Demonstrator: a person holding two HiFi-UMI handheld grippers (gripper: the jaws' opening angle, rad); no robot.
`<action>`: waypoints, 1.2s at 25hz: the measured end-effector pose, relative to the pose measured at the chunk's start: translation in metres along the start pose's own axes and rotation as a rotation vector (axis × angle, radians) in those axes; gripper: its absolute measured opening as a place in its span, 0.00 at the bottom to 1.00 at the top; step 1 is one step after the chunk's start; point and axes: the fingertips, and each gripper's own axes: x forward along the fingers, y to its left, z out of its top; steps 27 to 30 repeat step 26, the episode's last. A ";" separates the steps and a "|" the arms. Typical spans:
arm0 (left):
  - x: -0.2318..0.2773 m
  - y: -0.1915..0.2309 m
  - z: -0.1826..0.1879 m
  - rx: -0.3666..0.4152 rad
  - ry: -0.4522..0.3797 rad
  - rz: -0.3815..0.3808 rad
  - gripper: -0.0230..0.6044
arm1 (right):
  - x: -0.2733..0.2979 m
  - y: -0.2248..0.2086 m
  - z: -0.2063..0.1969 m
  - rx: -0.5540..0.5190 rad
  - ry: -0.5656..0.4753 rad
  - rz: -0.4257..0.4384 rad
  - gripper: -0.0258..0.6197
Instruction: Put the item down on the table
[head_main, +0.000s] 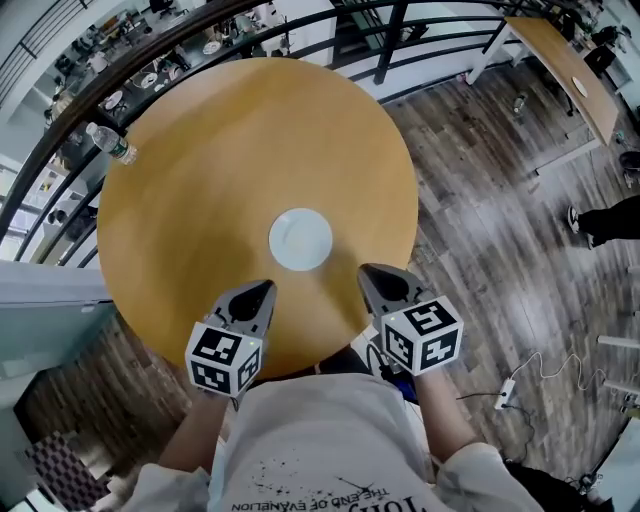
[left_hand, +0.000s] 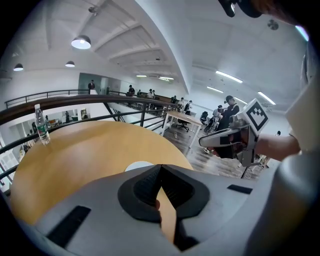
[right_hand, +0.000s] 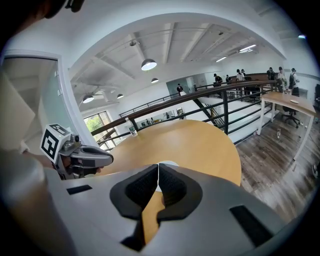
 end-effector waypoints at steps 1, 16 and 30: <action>-0.001 0.000 0.001 0.003 -0.002 0.001 0.07 | 0.001 0.002 0.000 -0.008 0.005 0.010 0.08; -0.005 -0.001 0.008 0.017 -0.009 -0.001 0.07 | 0.007 0.005 0.011 -0.026 -0.012 0.024 0.08; -0.002 -0.003 0.009 0.019 -0.001 -0.003 0.07 | -0.002 -0.002 0.005 -0.027 0.000 0.011 0.08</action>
